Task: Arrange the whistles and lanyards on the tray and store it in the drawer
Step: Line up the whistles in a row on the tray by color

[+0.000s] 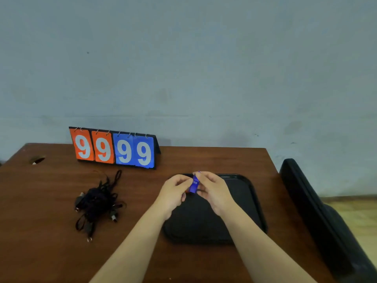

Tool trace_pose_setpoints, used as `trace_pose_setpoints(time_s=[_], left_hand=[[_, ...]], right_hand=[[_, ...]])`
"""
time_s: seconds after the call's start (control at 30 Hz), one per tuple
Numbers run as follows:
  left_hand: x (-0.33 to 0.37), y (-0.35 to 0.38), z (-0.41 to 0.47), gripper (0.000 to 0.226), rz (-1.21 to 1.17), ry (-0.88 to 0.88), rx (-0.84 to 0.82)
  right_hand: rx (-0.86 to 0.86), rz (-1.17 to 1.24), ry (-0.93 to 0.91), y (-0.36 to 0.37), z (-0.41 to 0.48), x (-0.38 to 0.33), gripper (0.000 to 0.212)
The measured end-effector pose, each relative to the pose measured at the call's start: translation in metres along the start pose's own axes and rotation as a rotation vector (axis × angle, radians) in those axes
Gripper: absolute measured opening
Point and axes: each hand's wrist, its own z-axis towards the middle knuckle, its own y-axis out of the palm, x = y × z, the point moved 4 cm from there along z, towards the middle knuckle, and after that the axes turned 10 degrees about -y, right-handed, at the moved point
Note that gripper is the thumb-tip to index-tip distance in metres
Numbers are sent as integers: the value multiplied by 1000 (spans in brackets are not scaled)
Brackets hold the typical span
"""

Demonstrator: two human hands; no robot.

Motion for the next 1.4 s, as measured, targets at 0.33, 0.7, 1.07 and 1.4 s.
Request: trace_pose_setpoints(time_s=[0.33, 0.7, 1.07, 1.4], left_hand=[[7, 43, -7, 23, -30, -130, -41], [0, 37, -6, 9, -63, -112, 143], [24, 22, 16, 10, 431, 47, 137], [31, 34, 51, 10, 748, 214, 138]], right_hand=[[-102, -322, -43, -43, -25, -18, 15], [-206, -180, 66, -46, -43, 0, 26], [-125, -186, 121, -55, -37, 3, 25], [-23, -284, 185, -59, -23, 25, 17]])
